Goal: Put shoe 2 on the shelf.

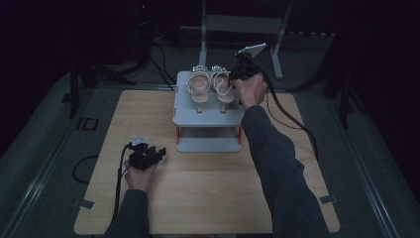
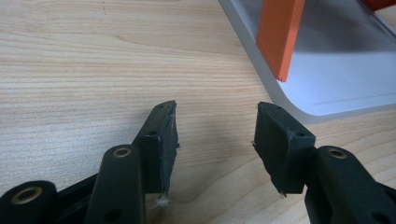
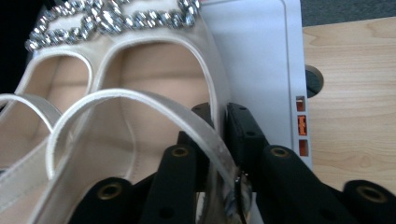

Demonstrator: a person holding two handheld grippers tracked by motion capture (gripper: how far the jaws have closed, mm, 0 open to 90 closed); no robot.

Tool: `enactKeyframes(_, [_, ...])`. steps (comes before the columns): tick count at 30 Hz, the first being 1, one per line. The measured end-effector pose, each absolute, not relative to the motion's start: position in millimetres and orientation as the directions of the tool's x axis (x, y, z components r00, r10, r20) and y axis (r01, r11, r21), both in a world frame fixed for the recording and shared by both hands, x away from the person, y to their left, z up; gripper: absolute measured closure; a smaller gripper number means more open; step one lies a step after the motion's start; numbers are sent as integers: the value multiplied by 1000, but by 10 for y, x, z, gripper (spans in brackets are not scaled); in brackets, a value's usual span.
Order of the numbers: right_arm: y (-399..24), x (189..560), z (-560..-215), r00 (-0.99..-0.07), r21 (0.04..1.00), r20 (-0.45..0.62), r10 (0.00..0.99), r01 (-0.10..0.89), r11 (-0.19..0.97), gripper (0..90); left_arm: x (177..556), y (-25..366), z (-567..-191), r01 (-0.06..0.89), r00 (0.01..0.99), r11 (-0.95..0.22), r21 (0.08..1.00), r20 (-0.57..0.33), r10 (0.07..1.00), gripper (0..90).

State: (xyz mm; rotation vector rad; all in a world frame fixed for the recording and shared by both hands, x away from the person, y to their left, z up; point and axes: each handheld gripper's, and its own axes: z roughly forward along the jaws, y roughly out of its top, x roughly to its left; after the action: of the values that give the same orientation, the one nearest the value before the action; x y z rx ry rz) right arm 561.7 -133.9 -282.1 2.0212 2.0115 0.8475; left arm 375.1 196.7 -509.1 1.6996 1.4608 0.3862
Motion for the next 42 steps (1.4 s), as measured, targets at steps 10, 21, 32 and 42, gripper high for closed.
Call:
enactKeyframes(10, [-1345,5608,-2801,-77,483,306,949,872,-85,797,3751,1966,-5091,661,273,33,750,-282,920,491])
enactKeyframes(21, [-1447,5629,-2828,-117,458,383,916,885,-79,650,3750,1967,-5091,661,273,34,750,-282,920,491])
enactKeyframes(32, [-1486,5505,-2564,-193,563,319,928,826,-22,625,3751,1970,-5091,661,274,30,750,-278,921,491])
enactKeyframes(42, [-1627,5358,-2447,-280,617,317,906,787,27,584,3750,1972,-5091,661,274,29,749,-278,921,491])
